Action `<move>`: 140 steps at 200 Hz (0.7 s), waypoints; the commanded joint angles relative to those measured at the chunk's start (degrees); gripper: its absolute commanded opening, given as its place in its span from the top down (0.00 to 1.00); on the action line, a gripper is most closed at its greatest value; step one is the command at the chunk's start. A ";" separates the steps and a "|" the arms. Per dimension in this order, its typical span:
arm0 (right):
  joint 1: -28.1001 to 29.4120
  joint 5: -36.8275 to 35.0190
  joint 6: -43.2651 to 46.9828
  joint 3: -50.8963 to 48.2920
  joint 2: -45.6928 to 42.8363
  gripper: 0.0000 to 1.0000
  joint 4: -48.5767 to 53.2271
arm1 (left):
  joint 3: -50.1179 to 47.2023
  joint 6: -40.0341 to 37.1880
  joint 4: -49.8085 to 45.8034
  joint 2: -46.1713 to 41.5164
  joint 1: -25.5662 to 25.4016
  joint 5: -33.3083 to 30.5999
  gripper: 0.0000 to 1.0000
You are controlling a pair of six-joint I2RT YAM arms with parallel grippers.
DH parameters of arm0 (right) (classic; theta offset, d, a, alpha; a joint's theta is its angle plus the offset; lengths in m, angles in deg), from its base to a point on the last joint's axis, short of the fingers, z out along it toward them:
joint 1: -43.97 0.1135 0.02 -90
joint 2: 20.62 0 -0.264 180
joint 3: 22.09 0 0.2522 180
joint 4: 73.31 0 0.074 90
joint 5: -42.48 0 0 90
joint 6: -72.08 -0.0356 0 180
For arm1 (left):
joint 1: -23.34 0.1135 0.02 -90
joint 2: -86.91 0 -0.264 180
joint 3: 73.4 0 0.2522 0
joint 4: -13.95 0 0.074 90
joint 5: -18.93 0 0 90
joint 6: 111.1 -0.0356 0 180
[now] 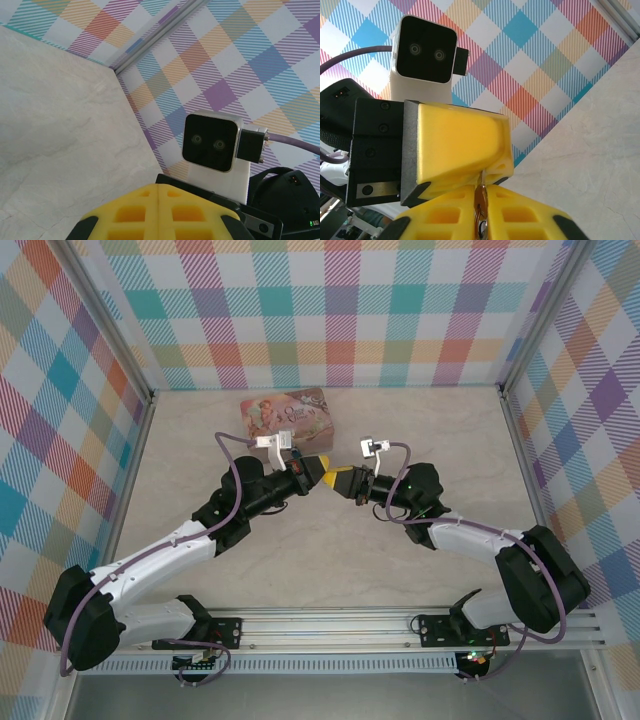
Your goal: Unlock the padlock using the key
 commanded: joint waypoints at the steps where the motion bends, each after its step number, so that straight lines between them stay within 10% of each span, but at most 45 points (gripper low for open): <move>1: 0.34 0.50 0.23 -0.11 0.61 0.92 -1.64 | -0.80 0.30 3.57 -0.19 -0.37 -0.54 1.00; 140: 0.41 0.43 -0.36 -1.72 0.88 0.83 -2.60 | -1.07 0.41 3.64 -0.78 -0.41 -1.66 1.00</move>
